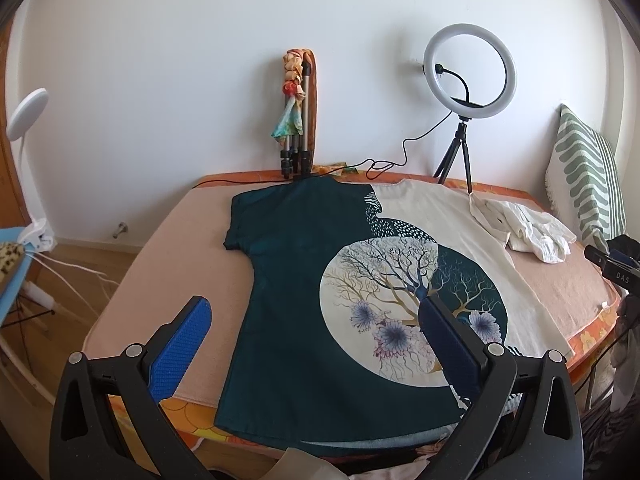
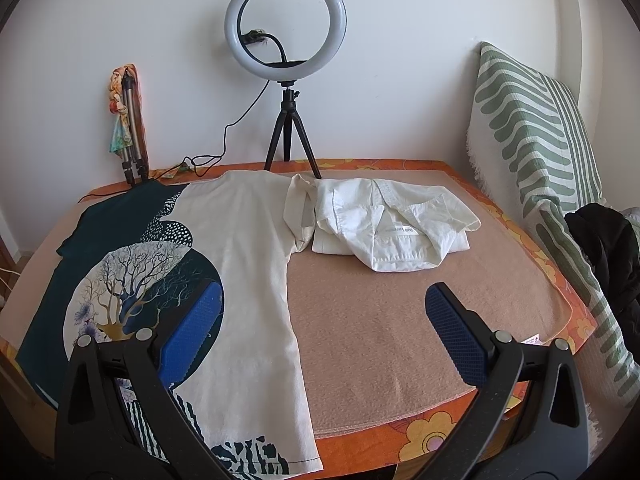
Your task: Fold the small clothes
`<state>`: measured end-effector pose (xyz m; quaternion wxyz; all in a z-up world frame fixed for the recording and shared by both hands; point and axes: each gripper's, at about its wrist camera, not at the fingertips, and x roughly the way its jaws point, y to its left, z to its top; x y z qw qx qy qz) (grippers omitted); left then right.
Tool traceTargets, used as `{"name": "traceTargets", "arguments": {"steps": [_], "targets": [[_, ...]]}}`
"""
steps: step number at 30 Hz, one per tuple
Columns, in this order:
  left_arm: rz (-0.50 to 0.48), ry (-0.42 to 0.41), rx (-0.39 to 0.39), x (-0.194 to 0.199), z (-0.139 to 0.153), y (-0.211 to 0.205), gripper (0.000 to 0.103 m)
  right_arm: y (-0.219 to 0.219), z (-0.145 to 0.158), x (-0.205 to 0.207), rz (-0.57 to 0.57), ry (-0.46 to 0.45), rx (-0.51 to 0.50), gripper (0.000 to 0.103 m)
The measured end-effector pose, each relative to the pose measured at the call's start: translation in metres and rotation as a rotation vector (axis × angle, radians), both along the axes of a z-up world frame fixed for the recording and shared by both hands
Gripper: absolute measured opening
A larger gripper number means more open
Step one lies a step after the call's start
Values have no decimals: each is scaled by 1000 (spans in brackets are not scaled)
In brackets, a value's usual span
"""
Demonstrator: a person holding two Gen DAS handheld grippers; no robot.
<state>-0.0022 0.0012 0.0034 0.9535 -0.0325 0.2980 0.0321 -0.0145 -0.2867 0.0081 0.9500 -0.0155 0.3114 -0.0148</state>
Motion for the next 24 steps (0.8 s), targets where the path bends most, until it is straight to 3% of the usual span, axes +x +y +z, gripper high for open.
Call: {"name": "traceTargets", "arguments": {"steps": [24], "targets": [[6,-21,5,-3,4,0,103,1,0,1,0,2,4,103]]}}
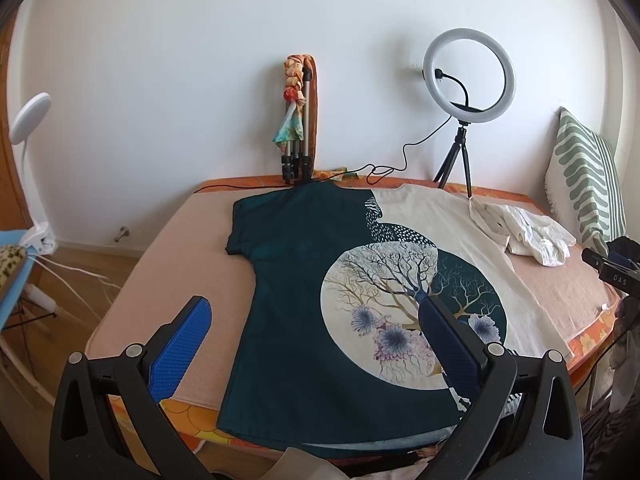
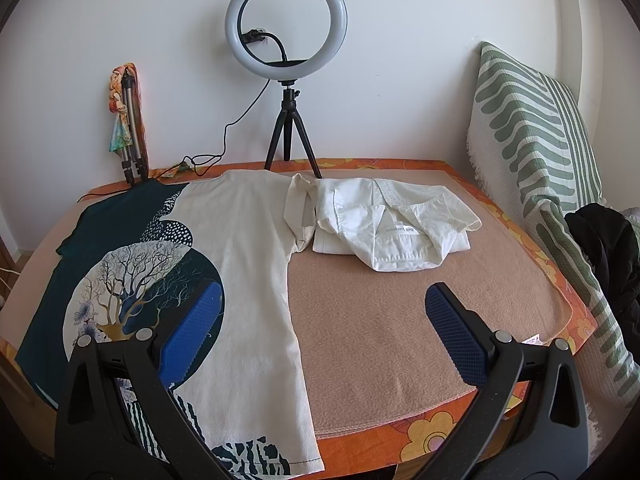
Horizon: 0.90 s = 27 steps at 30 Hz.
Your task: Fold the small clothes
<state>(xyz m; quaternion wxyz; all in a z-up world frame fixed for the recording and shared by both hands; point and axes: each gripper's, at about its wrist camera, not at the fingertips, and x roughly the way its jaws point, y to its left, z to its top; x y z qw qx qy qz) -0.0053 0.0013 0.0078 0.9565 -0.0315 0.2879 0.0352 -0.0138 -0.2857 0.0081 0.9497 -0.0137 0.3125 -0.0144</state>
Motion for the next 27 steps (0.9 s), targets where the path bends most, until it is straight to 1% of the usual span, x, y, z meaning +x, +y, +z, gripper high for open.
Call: {"name": "traceTargets", "arguments": {"steps": [21,27], "targets": [[-2,3,-3,-2,0,-2,103,0,1,0,1,0,3,103],[-1,4,-1,-2,-1,-2,103,10,1,1,9,-1,10,103]]}}
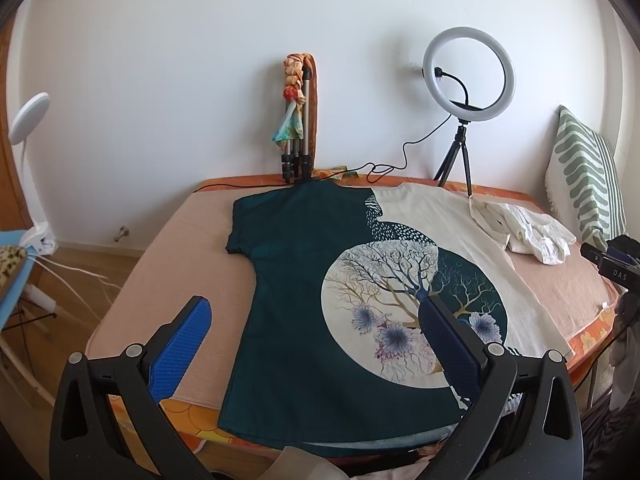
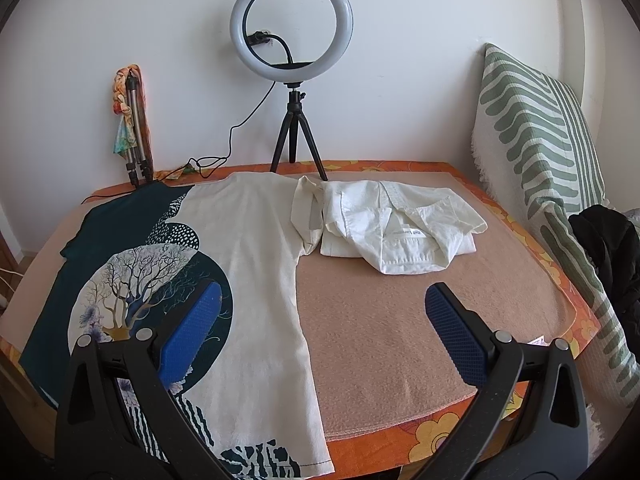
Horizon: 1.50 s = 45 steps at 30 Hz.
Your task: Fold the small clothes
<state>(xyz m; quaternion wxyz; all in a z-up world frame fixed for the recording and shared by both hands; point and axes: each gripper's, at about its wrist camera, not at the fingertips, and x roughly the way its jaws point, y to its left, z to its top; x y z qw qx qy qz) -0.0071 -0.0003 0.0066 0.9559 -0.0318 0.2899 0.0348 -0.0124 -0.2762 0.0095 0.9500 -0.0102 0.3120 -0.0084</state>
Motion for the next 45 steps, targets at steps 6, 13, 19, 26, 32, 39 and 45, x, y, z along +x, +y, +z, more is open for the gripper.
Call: {"name": "traceTargets", "arguments": {"steps": [6,13,19,26,32,39,45], "targets": [[7,10,-6,1,-3,8,103,8,3,2,22,-3,9,103],[43,36,-36,-6,-16,30,103,26,7,8,73,5,38,103],[91,69,-118,-17,-40,55,91,50,15,17,158,22,80,103],[134,129,-229,-24,-71,75,74,94,29,25,293,37,151,103],[207,136,-227,-18,-82,81,66,151,54,53,419,61,200,103],[217,166,-305,-10,-96,93,56,237,78,101,517,153,173,103],[237,184,-392,-4,-108,108,44,311,75,147,569,271,231,103]]}}
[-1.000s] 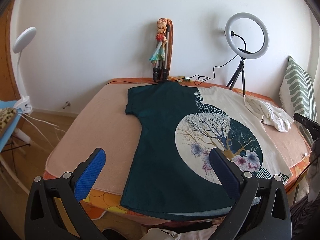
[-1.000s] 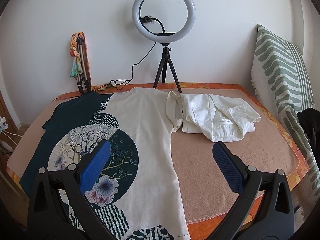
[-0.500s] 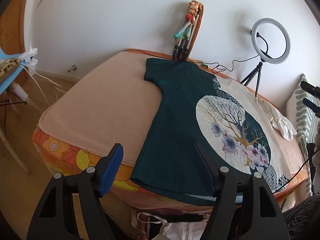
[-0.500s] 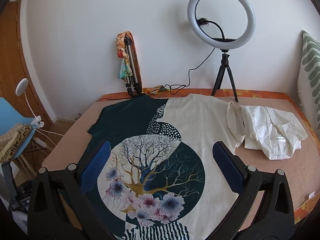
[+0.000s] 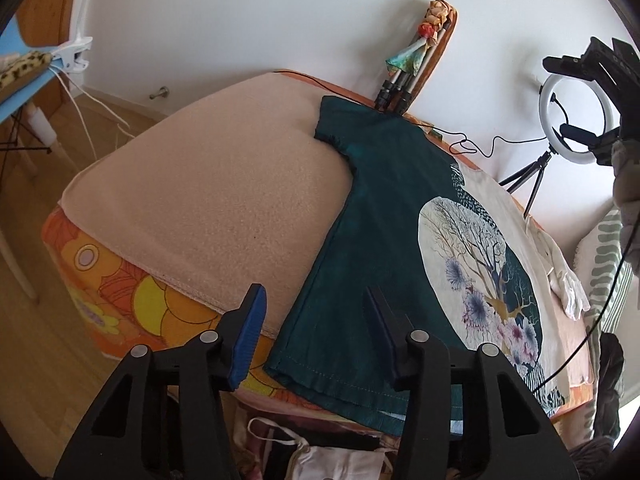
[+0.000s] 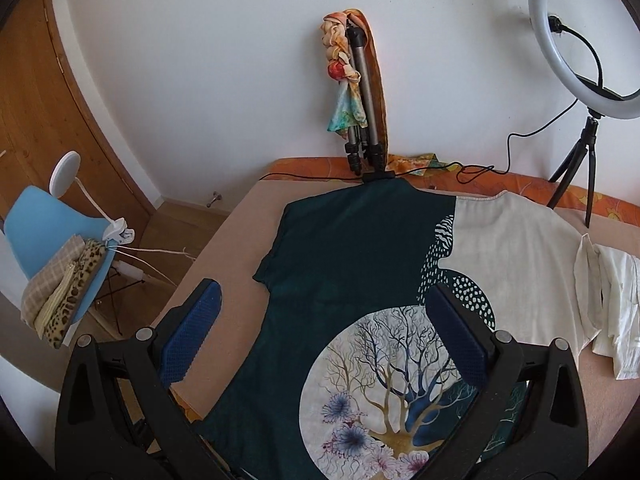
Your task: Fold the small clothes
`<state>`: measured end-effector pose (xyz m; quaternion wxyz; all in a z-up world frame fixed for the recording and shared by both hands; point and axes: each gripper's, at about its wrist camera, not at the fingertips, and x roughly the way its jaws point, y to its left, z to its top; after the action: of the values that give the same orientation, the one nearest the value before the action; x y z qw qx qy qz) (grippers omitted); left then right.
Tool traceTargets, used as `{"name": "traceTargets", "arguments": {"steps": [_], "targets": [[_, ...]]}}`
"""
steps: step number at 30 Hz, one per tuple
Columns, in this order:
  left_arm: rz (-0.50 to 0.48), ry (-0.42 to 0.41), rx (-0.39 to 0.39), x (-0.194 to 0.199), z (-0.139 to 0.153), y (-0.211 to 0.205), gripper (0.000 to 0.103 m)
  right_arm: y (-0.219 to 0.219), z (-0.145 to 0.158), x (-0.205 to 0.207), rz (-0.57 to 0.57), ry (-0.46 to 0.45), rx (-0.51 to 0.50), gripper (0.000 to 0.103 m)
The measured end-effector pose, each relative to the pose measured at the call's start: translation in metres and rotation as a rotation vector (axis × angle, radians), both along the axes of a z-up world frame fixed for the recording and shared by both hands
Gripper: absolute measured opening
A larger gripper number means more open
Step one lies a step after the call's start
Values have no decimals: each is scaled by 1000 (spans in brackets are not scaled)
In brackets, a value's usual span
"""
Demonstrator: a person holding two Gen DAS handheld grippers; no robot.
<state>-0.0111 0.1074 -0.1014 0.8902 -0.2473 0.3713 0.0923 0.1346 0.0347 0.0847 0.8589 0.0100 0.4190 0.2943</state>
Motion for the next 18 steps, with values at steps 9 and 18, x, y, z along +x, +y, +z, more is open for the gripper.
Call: {"name": "traceTargets", "arguments": {"steps": [9,18], "targets": [[-34,47,-14,10,-14,-2,43,101,-45,71,7,185,21,97],[-56,72,-11,11,-26,-2,36,177,-128,122,4,309,-31,88]]}}
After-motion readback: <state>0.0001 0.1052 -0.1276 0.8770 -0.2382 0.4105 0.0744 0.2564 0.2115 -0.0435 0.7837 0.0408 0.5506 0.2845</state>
